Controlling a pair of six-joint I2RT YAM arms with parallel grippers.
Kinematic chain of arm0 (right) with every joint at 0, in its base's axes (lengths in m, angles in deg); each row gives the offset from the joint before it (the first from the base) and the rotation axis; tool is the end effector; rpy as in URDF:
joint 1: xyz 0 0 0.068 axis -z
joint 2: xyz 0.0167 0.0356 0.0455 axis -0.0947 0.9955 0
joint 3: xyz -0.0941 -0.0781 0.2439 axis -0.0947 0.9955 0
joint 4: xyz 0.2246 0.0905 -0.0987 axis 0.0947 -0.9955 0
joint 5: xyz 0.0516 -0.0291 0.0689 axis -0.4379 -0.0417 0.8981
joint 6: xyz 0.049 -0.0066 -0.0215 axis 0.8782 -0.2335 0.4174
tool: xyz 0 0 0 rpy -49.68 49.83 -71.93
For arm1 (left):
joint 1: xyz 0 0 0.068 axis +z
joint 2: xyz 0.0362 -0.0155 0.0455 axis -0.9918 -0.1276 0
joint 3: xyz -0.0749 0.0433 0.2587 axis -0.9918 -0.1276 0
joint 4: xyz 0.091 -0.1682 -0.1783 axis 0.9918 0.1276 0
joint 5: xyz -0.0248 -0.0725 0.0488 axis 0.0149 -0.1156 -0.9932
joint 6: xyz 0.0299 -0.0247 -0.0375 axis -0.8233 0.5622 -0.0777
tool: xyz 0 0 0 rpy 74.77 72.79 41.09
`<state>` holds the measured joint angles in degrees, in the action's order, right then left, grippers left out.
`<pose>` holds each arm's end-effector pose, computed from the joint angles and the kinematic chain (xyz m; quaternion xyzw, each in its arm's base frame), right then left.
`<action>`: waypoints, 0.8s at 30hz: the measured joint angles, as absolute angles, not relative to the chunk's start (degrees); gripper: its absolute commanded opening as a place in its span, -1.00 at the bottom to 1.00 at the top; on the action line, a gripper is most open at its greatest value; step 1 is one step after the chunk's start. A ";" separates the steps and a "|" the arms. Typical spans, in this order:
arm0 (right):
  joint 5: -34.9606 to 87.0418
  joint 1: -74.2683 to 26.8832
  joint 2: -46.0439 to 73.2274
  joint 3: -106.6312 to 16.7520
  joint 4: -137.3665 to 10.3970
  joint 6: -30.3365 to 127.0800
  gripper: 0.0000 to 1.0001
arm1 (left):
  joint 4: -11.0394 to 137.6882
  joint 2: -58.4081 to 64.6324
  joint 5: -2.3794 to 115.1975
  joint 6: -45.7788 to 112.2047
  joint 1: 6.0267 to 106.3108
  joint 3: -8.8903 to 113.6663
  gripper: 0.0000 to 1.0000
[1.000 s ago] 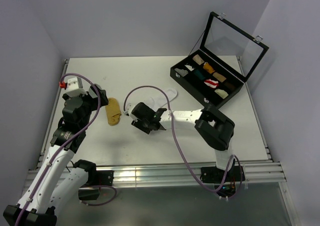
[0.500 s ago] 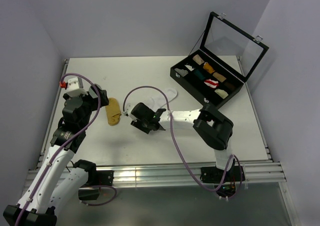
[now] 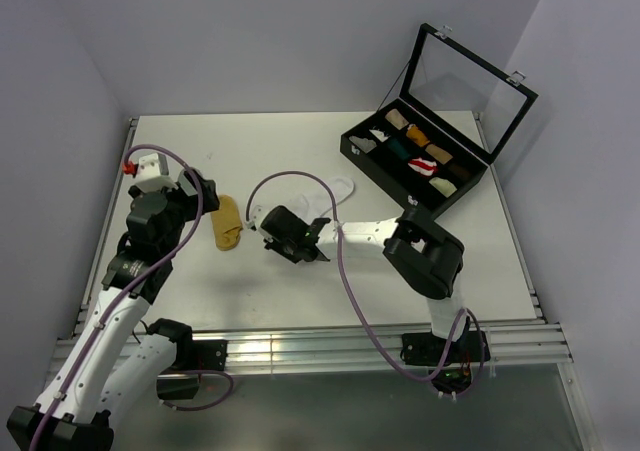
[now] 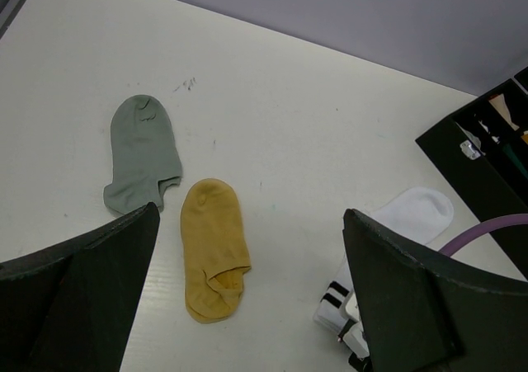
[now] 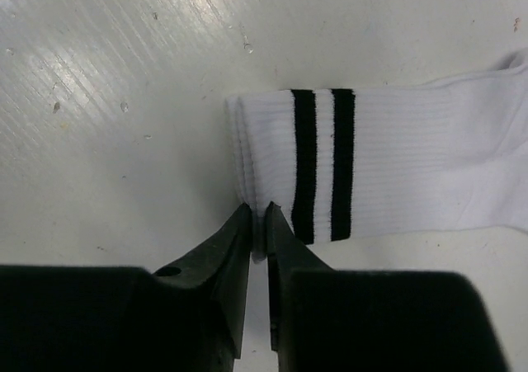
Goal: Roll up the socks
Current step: Roll the sock at the center of the board.
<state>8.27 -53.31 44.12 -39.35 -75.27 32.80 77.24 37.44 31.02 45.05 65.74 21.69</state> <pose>0.2152 0.3426 0.1532 -0.5035 0.8027 0.0542 0.3149 0.1671 -0.0398 0.3272 -0.1374 0.7588 -0.1078 0.6275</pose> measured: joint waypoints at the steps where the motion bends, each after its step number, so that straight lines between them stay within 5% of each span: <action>1: 8.25 -53.31 44.19 -39.37 -75.23 32.91 -0.84 | 77.26 37.37 31.22 45.05 65.74 21.69 0.99; 4: 8.31 -53.31 44.23 -39.50 -75.21 33.13 -1.00 | 77.24 37.26 31.66 45.07 65.74 21.69 0.99; 10: 12.62 -52.13 44.23 -40.31 -75.49 33.96 -1.00 | 77.35 36.32 32.49 45.80 65.74 21.69 0.99; 24: 44.29 -39.19 44.34 -41.36 -72.71 47.16 -1.00 | 80.35 33.29 39.44 49.99 65.74 23.57 0.99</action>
<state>44.29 -39.19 44.34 -41.36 -72.71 47.16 80.35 33.29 39.44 49.99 65.74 23.57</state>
